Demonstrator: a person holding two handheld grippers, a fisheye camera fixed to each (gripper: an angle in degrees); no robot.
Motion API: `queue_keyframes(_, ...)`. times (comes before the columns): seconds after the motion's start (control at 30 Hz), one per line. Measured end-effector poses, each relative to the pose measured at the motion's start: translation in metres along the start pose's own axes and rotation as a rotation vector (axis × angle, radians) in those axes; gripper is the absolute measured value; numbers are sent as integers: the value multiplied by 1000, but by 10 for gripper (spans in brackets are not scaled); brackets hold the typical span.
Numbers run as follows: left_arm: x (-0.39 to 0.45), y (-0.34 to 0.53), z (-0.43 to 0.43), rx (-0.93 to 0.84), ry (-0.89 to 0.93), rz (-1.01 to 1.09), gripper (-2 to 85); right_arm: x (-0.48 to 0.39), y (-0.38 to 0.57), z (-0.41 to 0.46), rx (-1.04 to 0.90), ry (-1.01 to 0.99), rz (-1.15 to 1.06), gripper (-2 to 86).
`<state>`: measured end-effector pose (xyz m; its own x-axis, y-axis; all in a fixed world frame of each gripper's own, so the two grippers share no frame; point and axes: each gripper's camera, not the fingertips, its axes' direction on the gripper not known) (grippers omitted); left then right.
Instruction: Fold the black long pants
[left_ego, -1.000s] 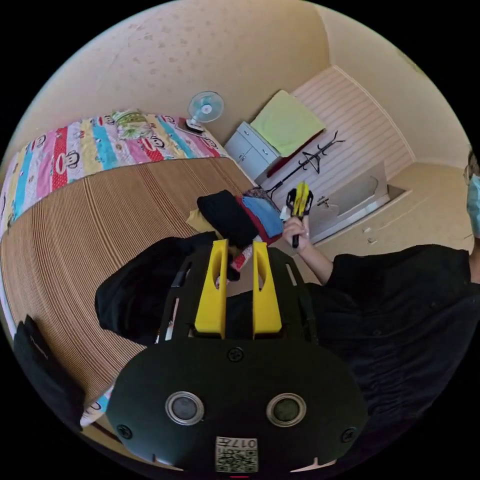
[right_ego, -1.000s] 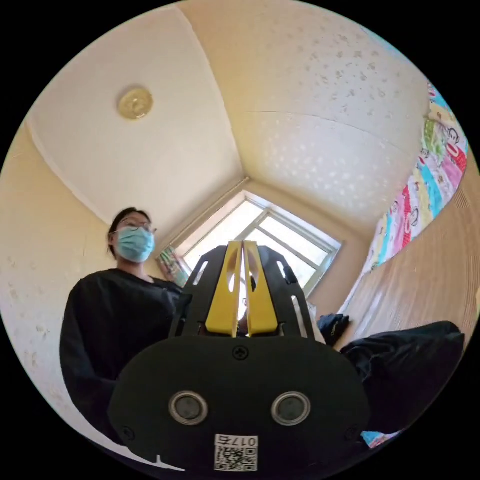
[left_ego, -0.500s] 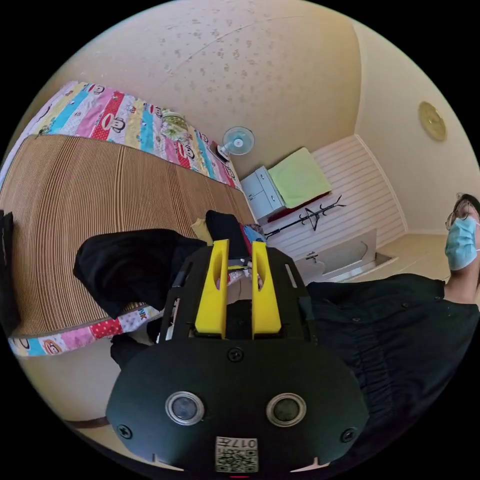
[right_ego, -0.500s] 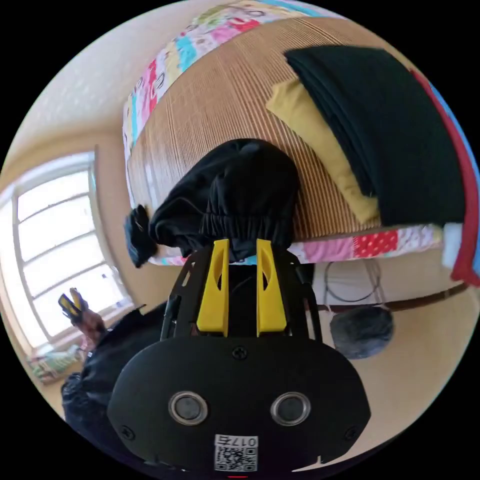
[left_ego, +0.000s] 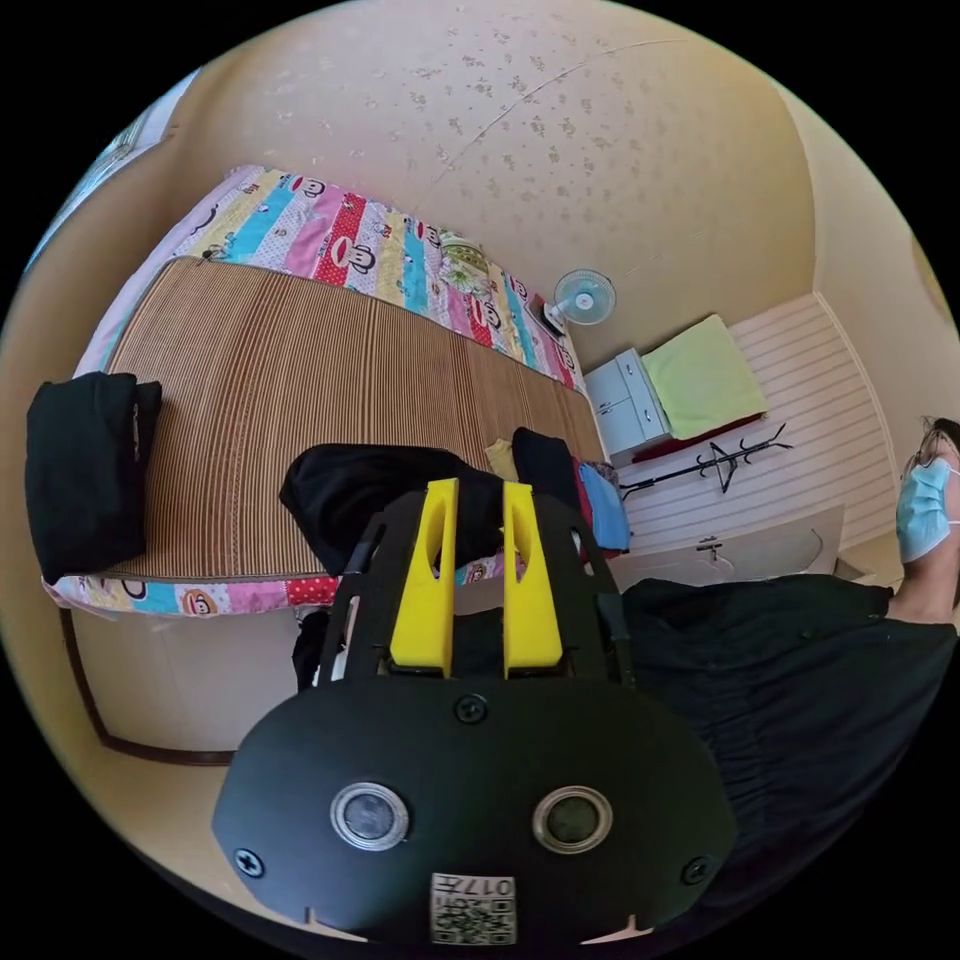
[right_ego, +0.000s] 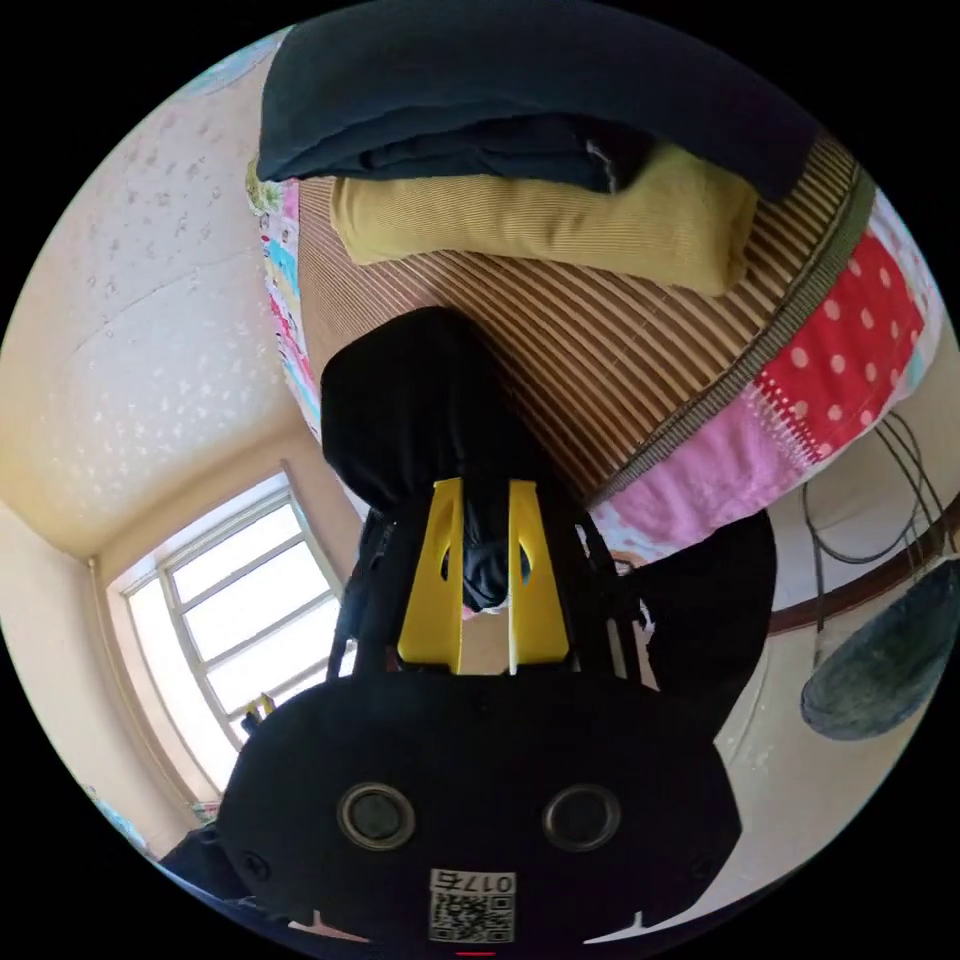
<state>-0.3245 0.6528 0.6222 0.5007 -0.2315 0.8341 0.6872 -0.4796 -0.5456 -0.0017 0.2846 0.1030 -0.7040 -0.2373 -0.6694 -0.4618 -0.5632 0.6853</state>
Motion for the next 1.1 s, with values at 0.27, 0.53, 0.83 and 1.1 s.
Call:
queue_keyframes(0.27, 11, 17, 29, -7, 42, 43, 78, -74, 70, -14, -19, -663, -415, 23)
queue_keyframes(0.53, 83, -4, 83, -40, 245, 287, 87, -215, 170, -58, -100, -930, -900, 13)
queue_keyframes(0.83, 200, 8, 89, -29, 233, 710, 112, -304, 326, -102, 34, -1059, -1161, 10)
queue_keyframes(1.1, 245, 31, 109, 10, 288, 878, 163, -319, 500, -92, 473, -388, -1349, 6)
